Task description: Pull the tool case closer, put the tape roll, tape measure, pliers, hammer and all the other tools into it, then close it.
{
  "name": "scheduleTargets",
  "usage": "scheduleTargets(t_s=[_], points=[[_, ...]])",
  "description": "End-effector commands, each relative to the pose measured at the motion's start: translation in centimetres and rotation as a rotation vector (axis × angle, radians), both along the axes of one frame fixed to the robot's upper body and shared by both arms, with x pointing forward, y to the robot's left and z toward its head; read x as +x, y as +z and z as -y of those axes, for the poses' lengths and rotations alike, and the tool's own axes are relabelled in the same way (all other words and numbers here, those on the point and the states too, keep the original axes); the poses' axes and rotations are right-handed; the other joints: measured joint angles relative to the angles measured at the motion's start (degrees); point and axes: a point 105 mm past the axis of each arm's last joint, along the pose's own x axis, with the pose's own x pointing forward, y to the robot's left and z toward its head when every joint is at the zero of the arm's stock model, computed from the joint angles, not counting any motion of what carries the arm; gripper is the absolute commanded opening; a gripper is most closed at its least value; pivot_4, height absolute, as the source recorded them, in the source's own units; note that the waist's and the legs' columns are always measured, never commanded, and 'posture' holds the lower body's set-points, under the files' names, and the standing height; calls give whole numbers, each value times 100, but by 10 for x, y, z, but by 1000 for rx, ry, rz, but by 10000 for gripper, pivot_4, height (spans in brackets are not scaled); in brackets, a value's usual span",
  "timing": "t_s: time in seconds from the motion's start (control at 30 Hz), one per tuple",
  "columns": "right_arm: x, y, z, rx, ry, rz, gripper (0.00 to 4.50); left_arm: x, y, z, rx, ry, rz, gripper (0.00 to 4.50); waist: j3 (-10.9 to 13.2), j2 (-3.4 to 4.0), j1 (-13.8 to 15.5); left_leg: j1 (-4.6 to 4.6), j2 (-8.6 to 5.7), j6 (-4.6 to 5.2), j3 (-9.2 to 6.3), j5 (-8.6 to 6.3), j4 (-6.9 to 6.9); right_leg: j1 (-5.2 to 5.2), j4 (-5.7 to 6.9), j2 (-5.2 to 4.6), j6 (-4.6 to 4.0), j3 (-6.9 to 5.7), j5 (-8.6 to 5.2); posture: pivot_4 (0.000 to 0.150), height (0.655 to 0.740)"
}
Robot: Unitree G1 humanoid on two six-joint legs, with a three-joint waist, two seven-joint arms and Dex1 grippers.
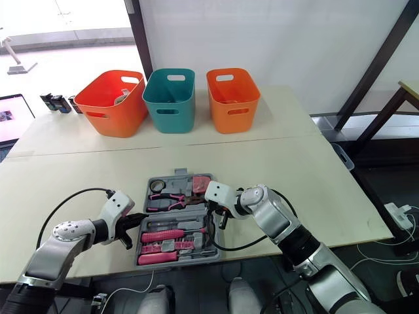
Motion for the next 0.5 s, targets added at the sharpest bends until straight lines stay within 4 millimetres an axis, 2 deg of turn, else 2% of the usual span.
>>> scheduleTargets(t_s=[0.03, 0.17, 0.3, 0.5], points=[[-5, 3, -15, 30, 50, 0, 274, -9, -13, 12, -27, -47, -63, 0, 0, 0, 1, 0, 0, 0, 0, 0, 0, 0, 0, 0, -1, 0, 0, 1500, 7400], [-4, 3, -13, 23, 45, 4, 274, -7, -14, 11, -19, -44, -66, 0, 0, 0, 6, 0, 0, 0, 0, 0, 0, 0, 0, 0, -1, 0, 1, 1500, 7400], [6, 7, -4, 17, 6, 45, 274, -6, -10, 1, -15, -16, -69, 0, 0, 0, 2, 0, 0, 0, 0, 0, 0, -2, -1, 0, -2, 0, 1, 1500, 7400], [12, 17, 19, 0, -39, 66, 274, -4, 15, -45, 57, 81, -47, 0, 2, -2, -4, -14, 0, 0, 0, 0, -3, -24, -1, 0, -7, 0, 4, 1500, 7400]])
